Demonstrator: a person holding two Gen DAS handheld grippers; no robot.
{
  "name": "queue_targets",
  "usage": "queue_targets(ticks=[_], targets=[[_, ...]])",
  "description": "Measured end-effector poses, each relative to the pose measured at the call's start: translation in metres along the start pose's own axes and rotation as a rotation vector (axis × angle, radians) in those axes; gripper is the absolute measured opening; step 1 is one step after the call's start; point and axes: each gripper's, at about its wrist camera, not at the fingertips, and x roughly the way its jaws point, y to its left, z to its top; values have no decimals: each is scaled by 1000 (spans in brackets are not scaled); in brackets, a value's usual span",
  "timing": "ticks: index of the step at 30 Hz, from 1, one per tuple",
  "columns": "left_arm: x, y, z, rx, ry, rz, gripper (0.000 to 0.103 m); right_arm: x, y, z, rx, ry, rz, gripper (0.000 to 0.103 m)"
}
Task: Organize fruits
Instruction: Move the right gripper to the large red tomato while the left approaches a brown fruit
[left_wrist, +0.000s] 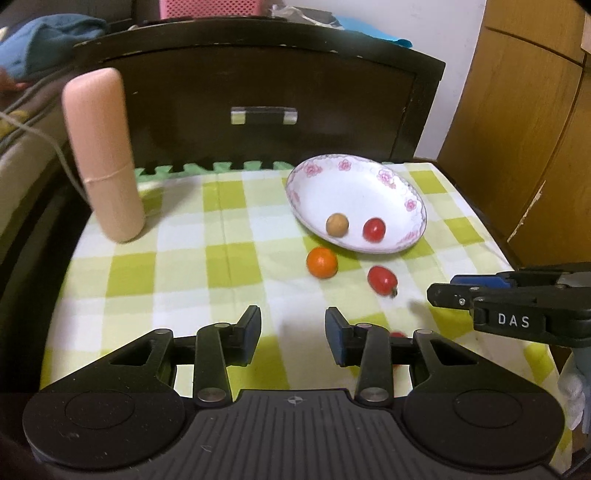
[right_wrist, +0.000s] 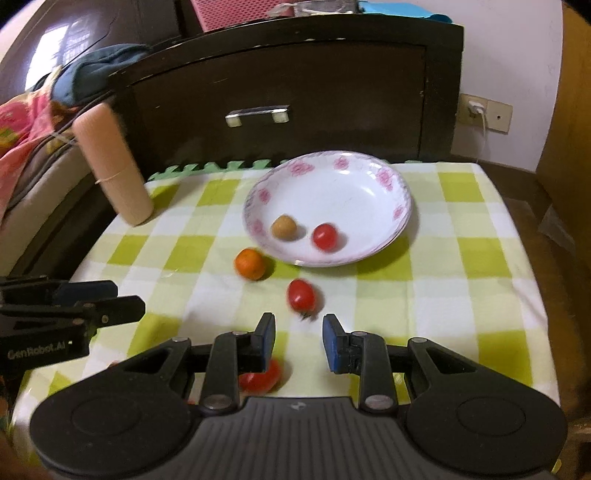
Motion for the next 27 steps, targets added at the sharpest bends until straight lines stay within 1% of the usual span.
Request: queue_targets(ticks=[10,15,17,19,22,24,26,27], targets=[[-32,8,-42,-17,48,22,48,-22,38,-43,-62,42,71,27],[-39,11,-59,-26,71,29,48,-28,46,-61,-76,68,92,28],[-39,11,-67,-24,91,29,48,-29,48,-67,-82,80,104,30],[-40,11,-73,-17,102,33,49,-30,51,-72,-89,90,112,35],[-40,14,-81,-22,116,35,49,-28,55,-76,-107,104,123,37],[-39,16,-84,-26,125,36,50,-26,58,-77,-121,111,129,41],[-37,17,-86,-28,133,38,50,-23,62,-78,-134,118,135,47],[-36,17,-86,-28,135,36,51,-22,63,-79,-142,120,136,48]])
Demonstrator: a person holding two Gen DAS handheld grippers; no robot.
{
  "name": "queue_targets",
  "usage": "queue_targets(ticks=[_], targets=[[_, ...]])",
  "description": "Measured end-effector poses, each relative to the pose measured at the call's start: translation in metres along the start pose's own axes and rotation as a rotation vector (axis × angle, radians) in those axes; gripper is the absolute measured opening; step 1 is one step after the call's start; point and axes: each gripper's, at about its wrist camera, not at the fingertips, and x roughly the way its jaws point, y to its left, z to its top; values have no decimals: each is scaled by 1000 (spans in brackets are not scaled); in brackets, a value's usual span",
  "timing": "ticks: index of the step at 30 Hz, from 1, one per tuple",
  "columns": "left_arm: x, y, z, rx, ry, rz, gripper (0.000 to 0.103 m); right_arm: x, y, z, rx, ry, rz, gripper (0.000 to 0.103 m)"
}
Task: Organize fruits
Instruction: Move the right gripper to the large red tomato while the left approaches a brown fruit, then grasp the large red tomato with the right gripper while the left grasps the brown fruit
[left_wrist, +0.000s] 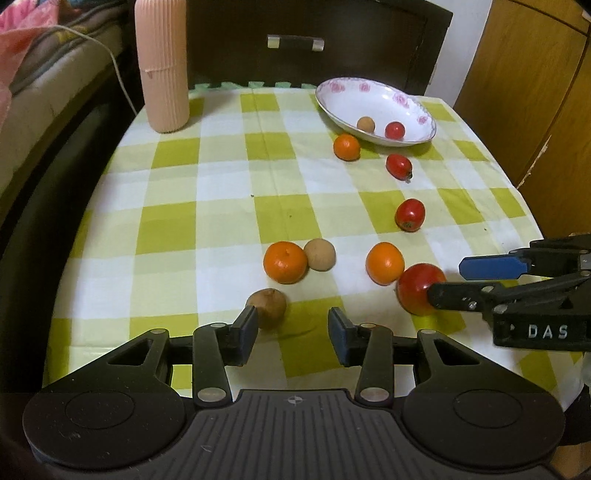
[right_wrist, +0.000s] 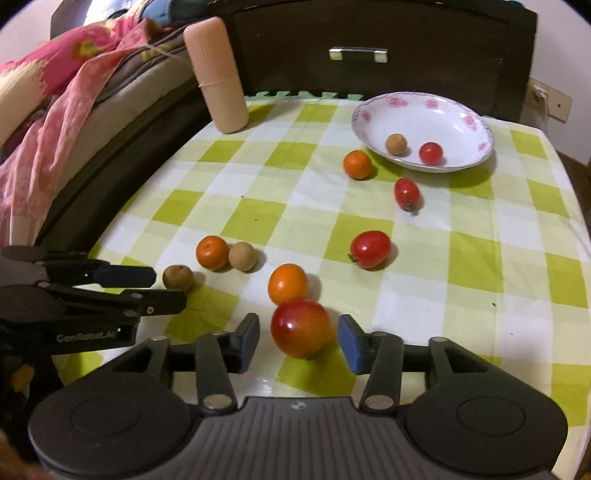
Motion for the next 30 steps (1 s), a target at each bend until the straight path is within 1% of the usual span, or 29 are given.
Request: queue_targets(ticks=[6,12,20,25,30], targets=[[10,-2,-2,22,16,19,56,14,-2,-2,-14,31,-18,49],[17,-1,0,25,10,50,60,26,-6,-2,-10,51,-16,49],[28,-2,0,31,41,45,59,32,-8,-3,-7,60,-15,49],[29,-2,2,22,36,46,59,34,-8,-3,-3,60,-15,49],[32,-5,2,39,29,57,58,35,-8,-3,-13,54,-15,49]])
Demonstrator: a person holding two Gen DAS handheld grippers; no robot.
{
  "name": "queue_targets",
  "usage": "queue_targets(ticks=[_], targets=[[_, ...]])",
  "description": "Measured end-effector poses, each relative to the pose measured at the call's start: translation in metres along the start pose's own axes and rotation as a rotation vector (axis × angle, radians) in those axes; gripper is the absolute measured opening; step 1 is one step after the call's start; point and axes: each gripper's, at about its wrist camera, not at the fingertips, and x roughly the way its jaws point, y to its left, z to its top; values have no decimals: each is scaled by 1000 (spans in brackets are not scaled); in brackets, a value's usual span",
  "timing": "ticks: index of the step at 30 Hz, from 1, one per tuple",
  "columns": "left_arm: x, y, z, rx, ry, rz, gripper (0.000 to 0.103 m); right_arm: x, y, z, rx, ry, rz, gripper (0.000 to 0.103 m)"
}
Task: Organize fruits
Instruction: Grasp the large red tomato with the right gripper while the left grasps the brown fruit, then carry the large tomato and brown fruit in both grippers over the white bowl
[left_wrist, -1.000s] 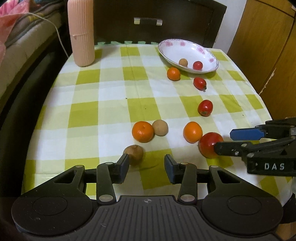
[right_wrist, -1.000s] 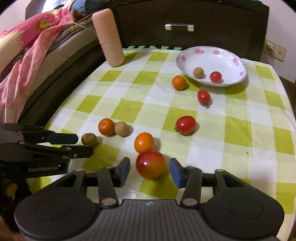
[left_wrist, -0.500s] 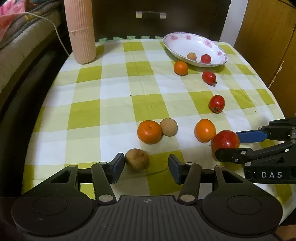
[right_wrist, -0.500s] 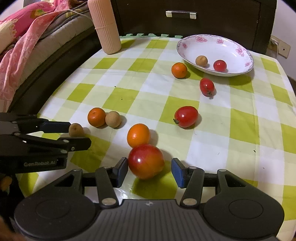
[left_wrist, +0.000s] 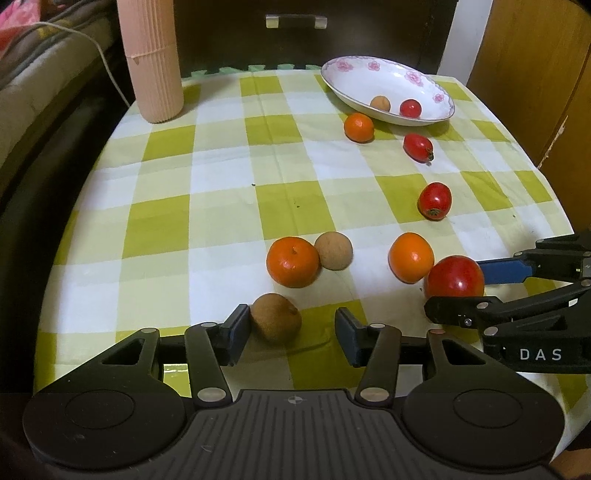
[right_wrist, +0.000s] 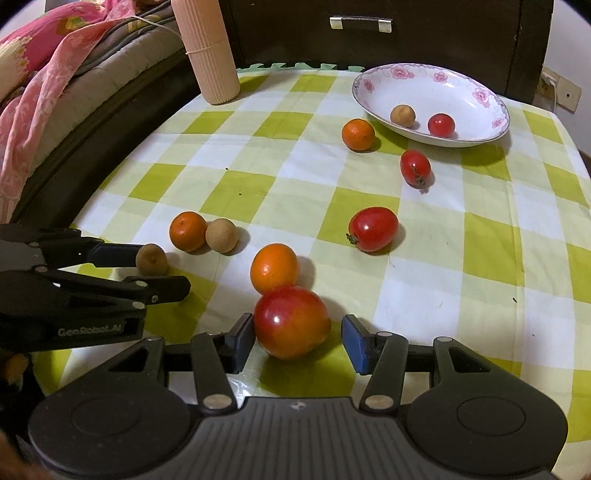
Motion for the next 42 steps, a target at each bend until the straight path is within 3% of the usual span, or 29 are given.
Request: queue_targets(ticks=[4,7,15,31,42], targets=[[0,-1,0,9,-3,6,55,0,0,0,-4,-4,1,49],[0,-1,0,9,-4,3,50,0,2,0,-3,-6,10,42],[-1,-5,-1,25,0,-29,37,-1,5,0,-14,-8,-2,41],[-9,-12,0,46,-20,-33,36,-18,0,1,14,-40,-38,41],[-9,-36,28,64,-67,-111,36,-30,-13,13,56,-77,-54,41]])
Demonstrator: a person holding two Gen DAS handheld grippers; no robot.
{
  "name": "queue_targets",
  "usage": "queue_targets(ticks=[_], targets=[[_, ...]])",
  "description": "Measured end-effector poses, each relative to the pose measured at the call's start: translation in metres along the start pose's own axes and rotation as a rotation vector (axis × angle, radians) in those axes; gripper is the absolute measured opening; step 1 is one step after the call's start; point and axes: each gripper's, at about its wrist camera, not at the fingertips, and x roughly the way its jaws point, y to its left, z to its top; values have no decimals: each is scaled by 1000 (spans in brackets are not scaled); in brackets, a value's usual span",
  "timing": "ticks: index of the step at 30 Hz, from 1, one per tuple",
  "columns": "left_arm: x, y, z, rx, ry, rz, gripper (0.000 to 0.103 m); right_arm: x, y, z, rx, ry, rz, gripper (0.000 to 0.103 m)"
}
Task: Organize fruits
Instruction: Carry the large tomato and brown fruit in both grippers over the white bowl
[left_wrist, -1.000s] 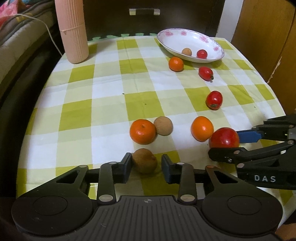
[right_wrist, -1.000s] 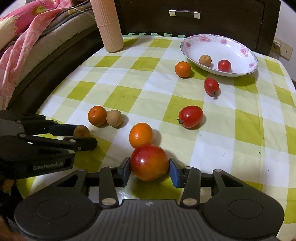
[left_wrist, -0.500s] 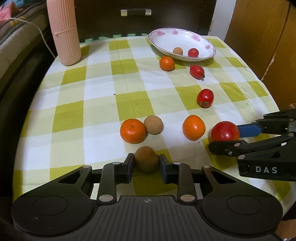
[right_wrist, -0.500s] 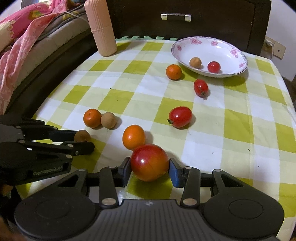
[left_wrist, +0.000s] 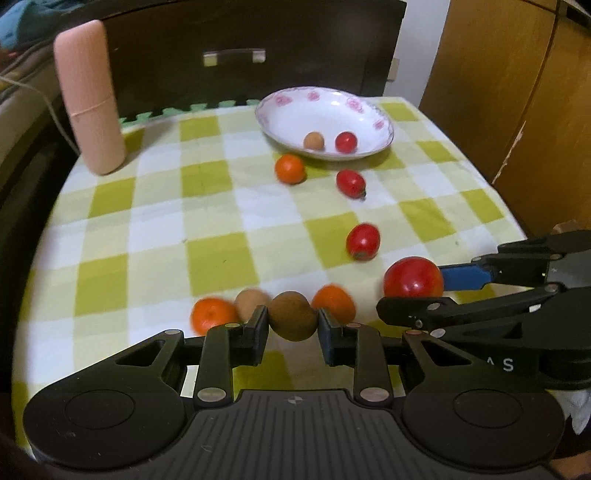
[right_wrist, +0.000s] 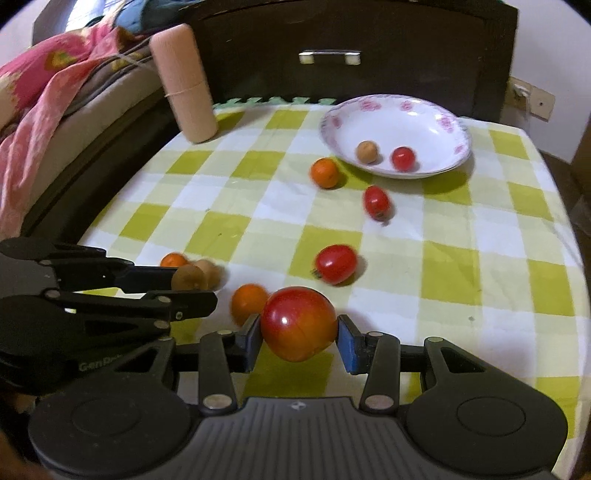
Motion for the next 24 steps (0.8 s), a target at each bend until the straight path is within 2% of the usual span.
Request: queue_targets(ticks=[10,24], targets=[[8,-2,26,-14,-41,-42,36,0,-20,18,73,-38,-22,41],[16,-5,62,-6,-92,-37,35,4,-42,48,108,-84,-54,41]])
